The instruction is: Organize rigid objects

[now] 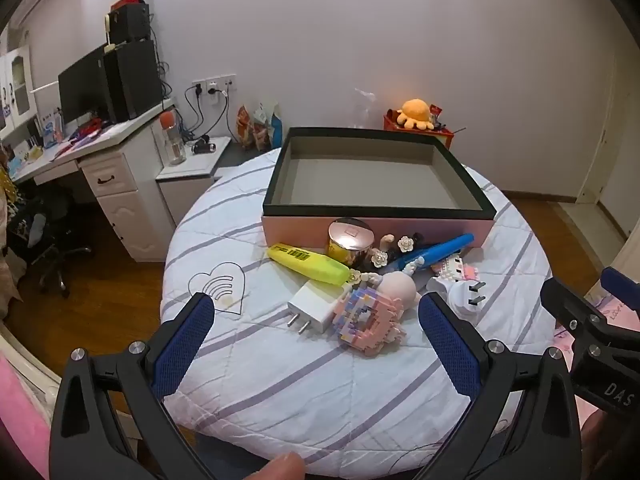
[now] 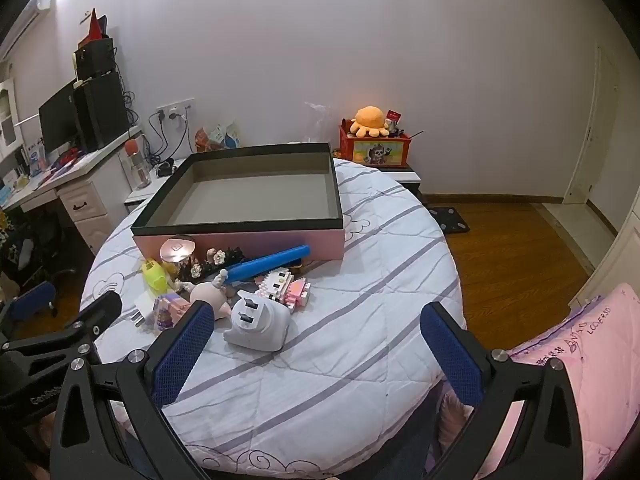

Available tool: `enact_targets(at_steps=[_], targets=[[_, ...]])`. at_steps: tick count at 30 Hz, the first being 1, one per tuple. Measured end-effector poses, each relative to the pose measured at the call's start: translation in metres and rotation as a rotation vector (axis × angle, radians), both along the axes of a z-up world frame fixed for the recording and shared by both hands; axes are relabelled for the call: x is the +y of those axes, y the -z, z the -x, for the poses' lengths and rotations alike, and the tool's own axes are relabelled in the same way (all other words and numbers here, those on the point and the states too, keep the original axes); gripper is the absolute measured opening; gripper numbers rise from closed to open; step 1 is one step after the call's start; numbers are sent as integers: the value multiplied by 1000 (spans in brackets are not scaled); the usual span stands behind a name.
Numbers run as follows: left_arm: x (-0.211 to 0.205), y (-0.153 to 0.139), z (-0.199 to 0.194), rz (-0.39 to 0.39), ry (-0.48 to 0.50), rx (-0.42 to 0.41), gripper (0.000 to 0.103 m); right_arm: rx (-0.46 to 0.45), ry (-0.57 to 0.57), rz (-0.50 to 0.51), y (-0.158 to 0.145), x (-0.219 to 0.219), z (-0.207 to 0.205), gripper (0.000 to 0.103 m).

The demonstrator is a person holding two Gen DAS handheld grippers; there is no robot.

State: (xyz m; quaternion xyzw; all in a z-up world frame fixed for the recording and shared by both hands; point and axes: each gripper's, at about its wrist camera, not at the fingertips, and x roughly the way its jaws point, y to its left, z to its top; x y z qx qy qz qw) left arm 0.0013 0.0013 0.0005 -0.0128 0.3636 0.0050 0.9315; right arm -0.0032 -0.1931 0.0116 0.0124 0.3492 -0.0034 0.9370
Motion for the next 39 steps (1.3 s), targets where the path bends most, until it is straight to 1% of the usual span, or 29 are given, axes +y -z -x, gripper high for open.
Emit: enact_targets(at_steps=[1,2,7,9,11,14,18,20,26,31,39], targets=[[1,0,-1,0,0,0,103,0,-1,1,0,0,0,103],[-1,-1,5,-10,0,-34,103,-1,-2,1,-1,1,0,103],[27,-6,5,21,1,-5,103,-8,-6,6,-5,1,0,103],[23,-4,3,12,-1,-7,103,-13,-7,9,-3,4,1,103],[6,-9,10,-33,-31,-36,103,-17,-4,20,-2,9,0,103],[5,-12,13,-52,-44,-56,103,-20,-8,24,-5,8,2,103],[8,-13,13,-12,-27,-66,103,-18,-7,24,-6,8,2,103],[9,-12,13,-4,-31,-64,103,-17,-8,22,-5,7,2,103],[12,-9,11,-25,-45,-57,103,-10,-18,26,-3,11,0,103],[16,-7,11,-7,-44,-51,103,-5,-31,32,1,15,0,103],[19,-3,8,-2,-51,-37,103,7,-44,41,6,17,-3,103]])
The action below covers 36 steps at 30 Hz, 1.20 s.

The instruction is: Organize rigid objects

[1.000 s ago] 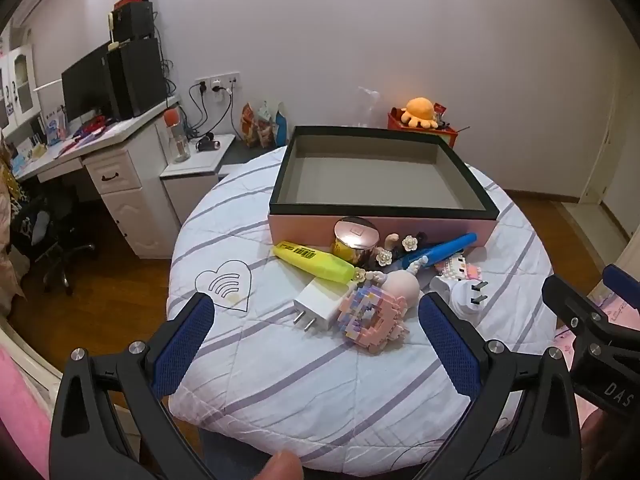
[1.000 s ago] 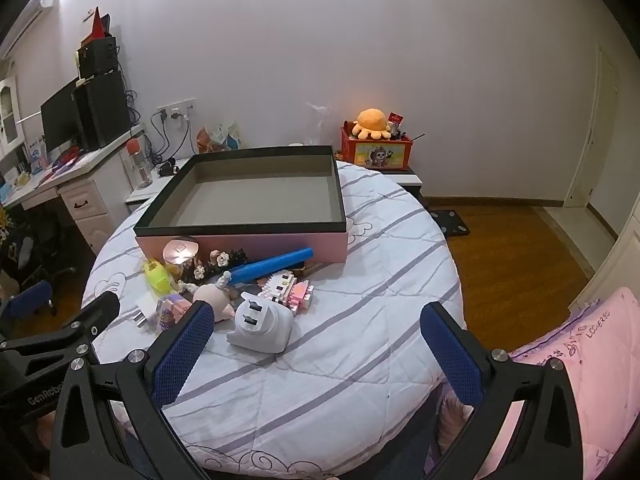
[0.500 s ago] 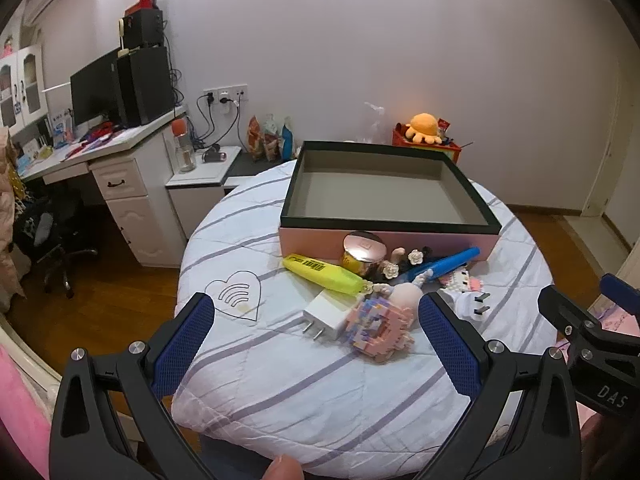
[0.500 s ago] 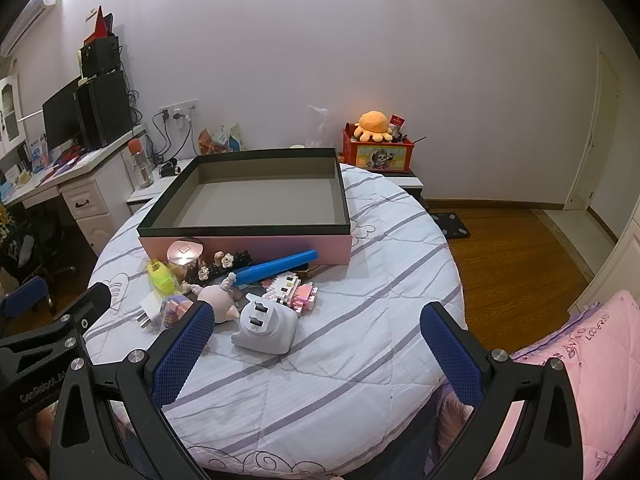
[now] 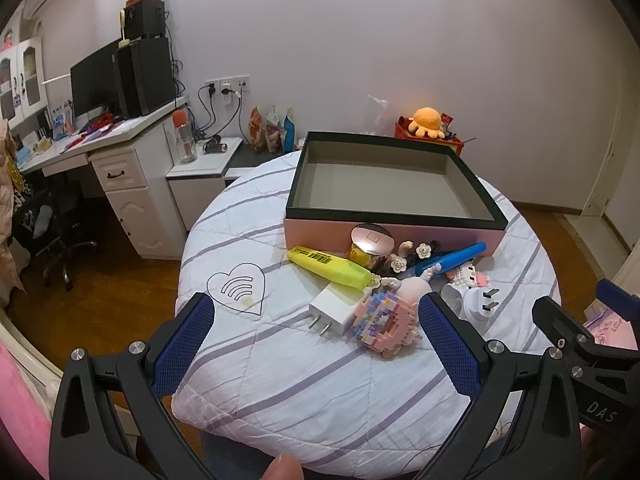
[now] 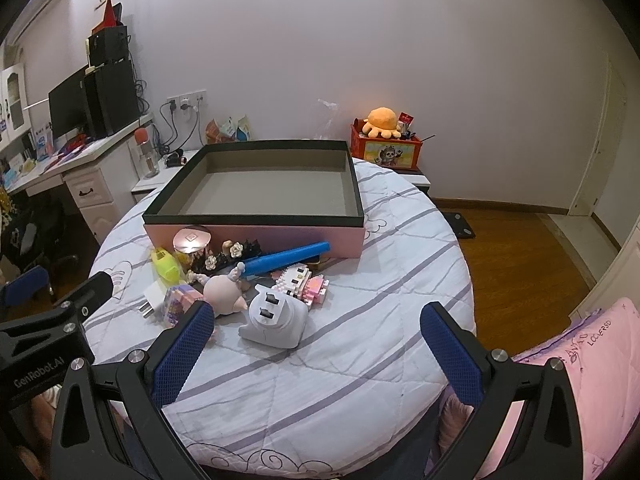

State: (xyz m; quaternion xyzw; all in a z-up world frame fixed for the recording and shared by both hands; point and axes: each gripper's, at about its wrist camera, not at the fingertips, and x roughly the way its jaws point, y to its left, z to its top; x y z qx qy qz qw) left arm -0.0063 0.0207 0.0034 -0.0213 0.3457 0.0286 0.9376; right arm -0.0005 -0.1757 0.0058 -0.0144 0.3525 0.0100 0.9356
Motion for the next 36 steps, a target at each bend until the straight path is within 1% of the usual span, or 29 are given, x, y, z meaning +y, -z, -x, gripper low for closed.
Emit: enact_targets(at_steps=[6,13,16,17,21,23,27,29,30,32,36], targets=[[4,8,-5,4,-7,9,103,26,-11,13,14,3,-5,103],[6,25,-18,4,5,41,103,88,-43,42,43,13,-22,103],[6,30,-24,-6,3,43,103,113,-47,35,55,16,-30,102],[7,33,-26,-7,1,44,103,118,-46,30,58,16,-33,99],[10,41,-35,-4,-1,59,103,143,-41,17,68,16,-45,94],[11,43,-39,-5,-1,63,103,161,-46,4,73,16,-52,86],[10,48,-45,-3,8,61,103,171,-51,-31,78,18,-59,79],[8,49,-47,-9,12,62,103,181,-55,-34,81,21,-65,68],[7,50,-48,-10,14,64,103,190,-60,-48,82,22,-67,66],[6,52,-51,-10,16,69,103,195,-61,-66,86,23,-68,55],[6,54,-52,-9,17,73,103,182,-61,-87,89,24,-68,54]])
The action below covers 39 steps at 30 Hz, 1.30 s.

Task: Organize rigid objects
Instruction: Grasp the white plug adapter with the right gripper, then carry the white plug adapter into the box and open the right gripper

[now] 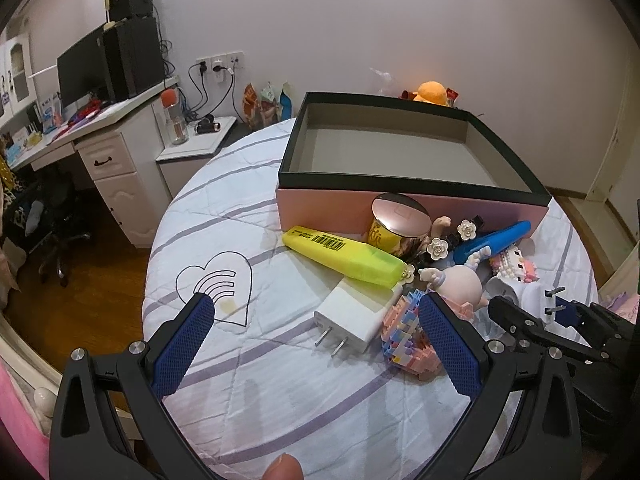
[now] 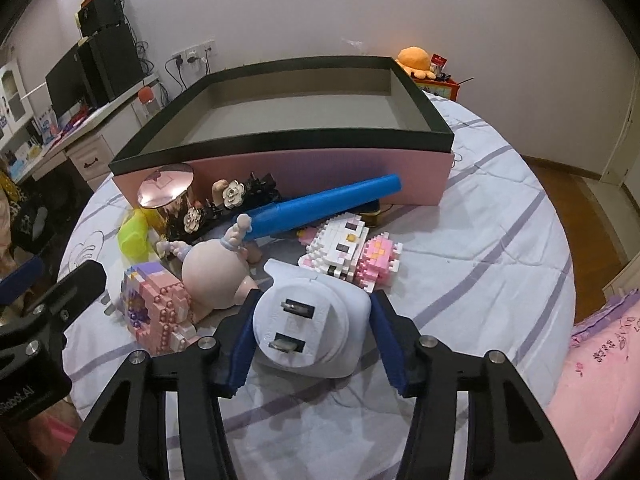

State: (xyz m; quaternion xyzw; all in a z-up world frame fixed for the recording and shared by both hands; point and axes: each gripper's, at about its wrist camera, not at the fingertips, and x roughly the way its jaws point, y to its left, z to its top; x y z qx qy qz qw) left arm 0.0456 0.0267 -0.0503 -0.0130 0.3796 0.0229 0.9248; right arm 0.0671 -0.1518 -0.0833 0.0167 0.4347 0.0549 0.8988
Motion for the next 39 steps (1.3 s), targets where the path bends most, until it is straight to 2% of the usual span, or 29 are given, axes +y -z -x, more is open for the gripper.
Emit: enact_targets(at_steps=[23,39], targets=[[-7,-6,8,10,14,-10,103,-17,-17,-42,-19,-10,10,51],[-2,-15,6,34,8,-11,103,-51,-39,-23,-39,-5,19,51]])
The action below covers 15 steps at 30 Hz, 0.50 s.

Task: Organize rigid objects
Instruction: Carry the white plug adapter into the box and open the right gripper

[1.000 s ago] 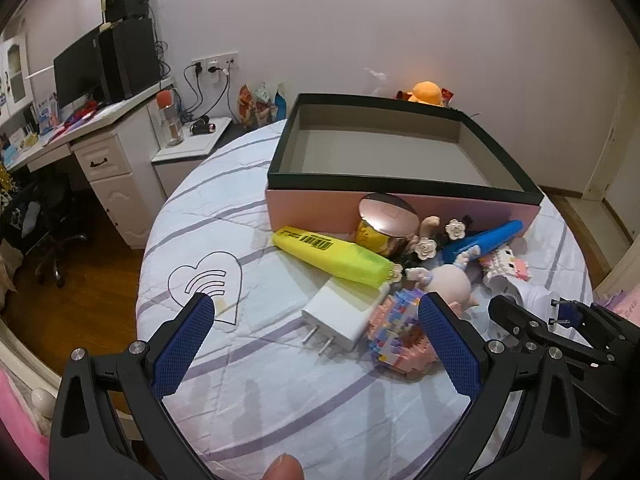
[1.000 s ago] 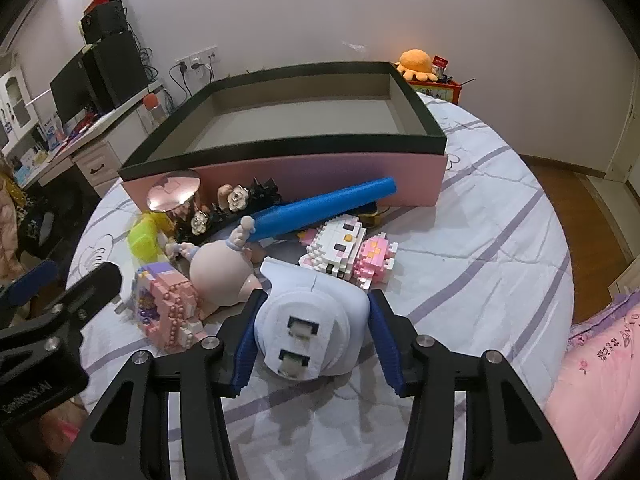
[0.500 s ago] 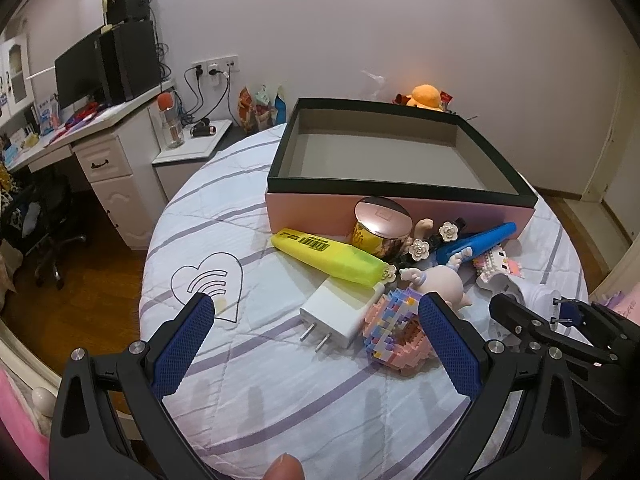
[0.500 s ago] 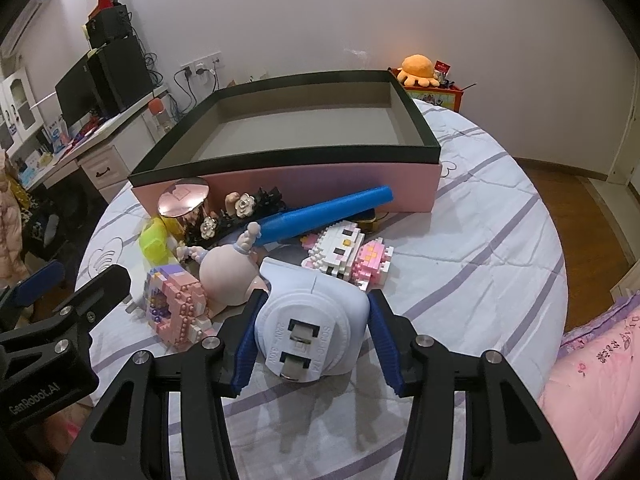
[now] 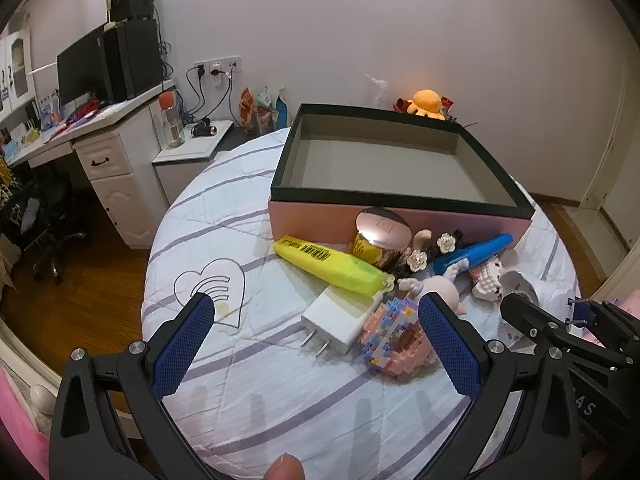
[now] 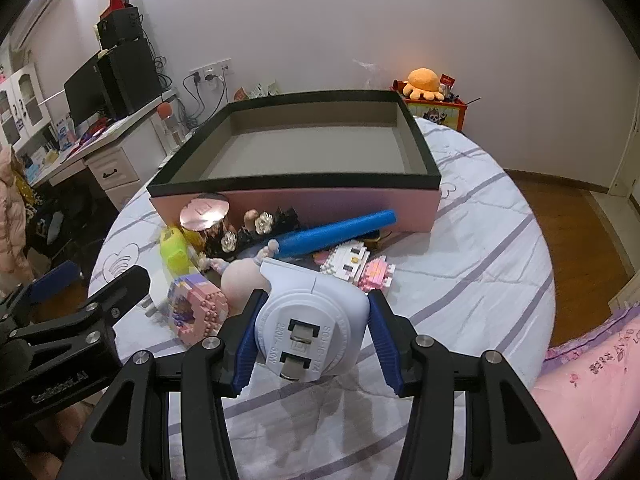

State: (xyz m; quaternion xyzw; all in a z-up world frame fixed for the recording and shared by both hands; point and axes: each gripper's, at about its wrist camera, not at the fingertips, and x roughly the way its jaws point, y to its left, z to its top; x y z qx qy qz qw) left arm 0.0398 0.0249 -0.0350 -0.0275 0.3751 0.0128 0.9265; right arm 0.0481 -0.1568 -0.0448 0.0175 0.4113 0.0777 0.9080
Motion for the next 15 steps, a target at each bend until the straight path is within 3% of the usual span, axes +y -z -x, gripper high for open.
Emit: enact_targets(at_steps=[9,15], targets=[[3,-35,-41,16,-11,-17,103,-37,-7,-2,-42,-4,-26,51],[9,-54,-91,16,-38,-15,103,-40,-6,19,-63,-4,-85,51]])
